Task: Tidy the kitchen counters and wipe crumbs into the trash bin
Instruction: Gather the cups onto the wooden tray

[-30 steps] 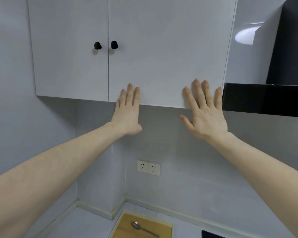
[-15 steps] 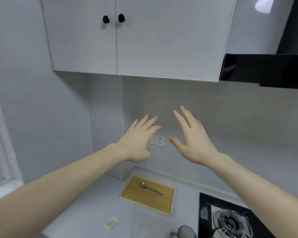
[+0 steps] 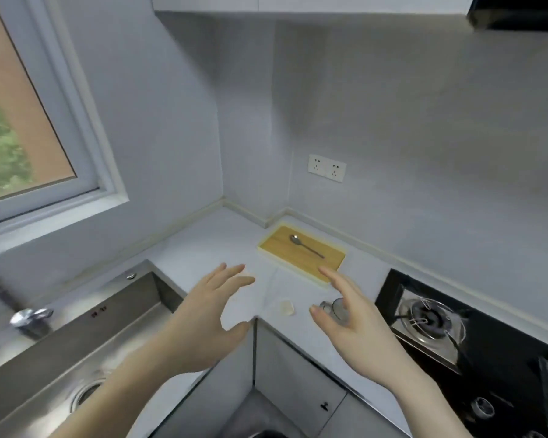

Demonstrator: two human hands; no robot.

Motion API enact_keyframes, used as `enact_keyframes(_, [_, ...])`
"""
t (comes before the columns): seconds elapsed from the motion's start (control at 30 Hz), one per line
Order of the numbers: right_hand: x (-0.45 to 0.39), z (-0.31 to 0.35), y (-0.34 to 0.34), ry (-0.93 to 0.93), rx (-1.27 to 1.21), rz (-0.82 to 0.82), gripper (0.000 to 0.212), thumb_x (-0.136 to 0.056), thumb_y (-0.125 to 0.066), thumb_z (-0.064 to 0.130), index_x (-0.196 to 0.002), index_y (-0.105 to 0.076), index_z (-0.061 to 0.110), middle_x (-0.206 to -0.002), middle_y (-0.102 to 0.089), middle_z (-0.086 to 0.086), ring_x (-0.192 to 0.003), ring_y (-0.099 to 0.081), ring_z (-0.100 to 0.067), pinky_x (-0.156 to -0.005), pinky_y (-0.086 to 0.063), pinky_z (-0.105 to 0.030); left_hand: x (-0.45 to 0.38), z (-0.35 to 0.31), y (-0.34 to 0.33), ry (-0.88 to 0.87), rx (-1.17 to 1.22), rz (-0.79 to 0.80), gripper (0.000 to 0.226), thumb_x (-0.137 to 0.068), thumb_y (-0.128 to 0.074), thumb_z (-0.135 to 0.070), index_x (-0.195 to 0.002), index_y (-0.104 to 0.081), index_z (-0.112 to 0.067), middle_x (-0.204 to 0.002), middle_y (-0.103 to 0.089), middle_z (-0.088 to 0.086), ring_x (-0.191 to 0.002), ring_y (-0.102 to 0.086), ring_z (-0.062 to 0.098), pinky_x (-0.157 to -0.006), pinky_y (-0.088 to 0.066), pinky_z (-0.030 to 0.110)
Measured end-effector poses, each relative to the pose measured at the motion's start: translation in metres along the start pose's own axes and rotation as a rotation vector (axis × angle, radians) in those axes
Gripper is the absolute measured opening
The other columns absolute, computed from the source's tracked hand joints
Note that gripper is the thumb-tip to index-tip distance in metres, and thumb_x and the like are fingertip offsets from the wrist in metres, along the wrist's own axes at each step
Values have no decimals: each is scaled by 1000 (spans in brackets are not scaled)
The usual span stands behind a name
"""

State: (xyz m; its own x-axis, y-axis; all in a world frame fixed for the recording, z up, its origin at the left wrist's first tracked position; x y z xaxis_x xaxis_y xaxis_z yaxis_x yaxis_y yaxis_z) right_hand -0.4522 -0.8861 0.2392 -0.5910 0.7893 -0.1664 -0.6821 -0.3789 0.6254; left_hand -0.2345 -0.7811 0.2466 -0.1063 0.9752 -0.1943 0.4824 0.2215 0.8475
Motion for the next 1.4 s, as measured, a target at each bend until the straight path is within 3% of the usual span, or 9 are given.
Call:
enact_keyframes(0.2, [51, 1, -60, 24, -75, 217, 57, -94, -57, 54, -145, -33, 59, -147, -29, 46, -138, -27, 19, -118, -32, -30, 149, 29, -23, 351, 17, -81, 60, -86, -68, -41, -139, -43, -50, -147, -17, -48, -144, -11, -14, -113, -23, 19])
enact_keyframes(0.3, [60, 15, -99, 60, -82, 337, 57, -93, -57, 56, -145, -33, 59, -148, -29, 46, -141, -28, 14, -120, -33, -36, 218, 41, -20, 501, -11, -107, 60, -86, -67, -37, -140, -43, -50, -149, -19, -42, -144, -17, -9, -112, -22, 16])
enact_keyframes(0.47, [78, 59, -165, 179, -97, 545, 58, -91, -56, 62, -142, -29, 66, -148, -26, 46, -140, -28, 15, -119, -32, -31, 315, 52, 0, 700, -39, -185, 59, -85, -64, -42, -139, -42, -51, -152, -20, -39, -143, -19, -11, -113, -25, 17])
enact_keyframes(0.57, [87, 83, -195, 233, -97, 604, 57, -93, -58, 57, -144, -32, 61, -147, -29, 46, -137, -30, 17, -118, -33, -29, 352, 57, 9, 781, -39, -234, 61, -83, -63, -44, -140, -43, -50, -154, -21, -37, -143, -24, -9, -116, -26, 20])
enact_keyframes(0.77, [102, 129, -249, 343, -89, 713, 56, -91, -59, 59, -138, -30, 68, -143, -26, 51, -133, -28, 23, -113, -33, -24, 386, 70, 21, 832, -32, -297, 62, -83, -62, -44, -141, -41, -50, -154, -21, -38, -141, -26, -11, -111, -20, 10])
enact_keyframes(0.93, [109, 156, -290, 366, -82, 756, 57, -88, -58, 63, -139, -32, 66, -146, -30, 47, -135, -31, 20, -114, -35, -28, 406, 95, 40, 857, -19, -344, 62, -86, -62, -50, -144, -39, -48, -154, -20, -38, -140, -27, -11, -108, -22, 10])
enact_keyframes(1.17, [118, 214, -380, 342, -74, 769, 54, -94, -62, 49, -140, -37, 60, -145, -33, 45, -134, -32, 20, -114, -34, -25, 475, 180, 79, 909, 46, -306, 61, -86, -60, -49, -143, -40, -47, -150, -22, -41, -137, -30, -11, -111, -28, 16])
enact_keyframes(1.4, [134, 262, -484, 298, -51, 796, 56, -89, -61, 57, -140, -37, 59, -143, -36, 44, -135, -36, 14, -111, -36, -25, 601, 330, 115, 1177, 28, -279, 55, -87, -64, -39, -139, -46, -37, -157, -27, -16, -142, -35, 11, -115, -34, 32])
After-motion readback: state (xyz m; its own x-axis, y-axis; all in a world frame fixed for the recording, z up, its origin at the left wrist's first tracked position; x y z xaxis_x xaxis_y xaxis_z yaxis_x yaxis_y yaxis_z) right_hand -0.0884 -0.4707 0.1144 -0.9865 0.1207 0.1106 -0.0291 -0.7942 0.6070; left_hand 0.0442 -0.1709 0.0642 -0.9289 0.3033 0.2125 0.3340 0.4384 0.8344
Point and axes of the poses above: each hand's wrist, its own x-axis away from the middle knuckle, its own y-axis out of the back of the hand, z = x × y, the point moved 8 cm from there along -x, towards the middle knuckle
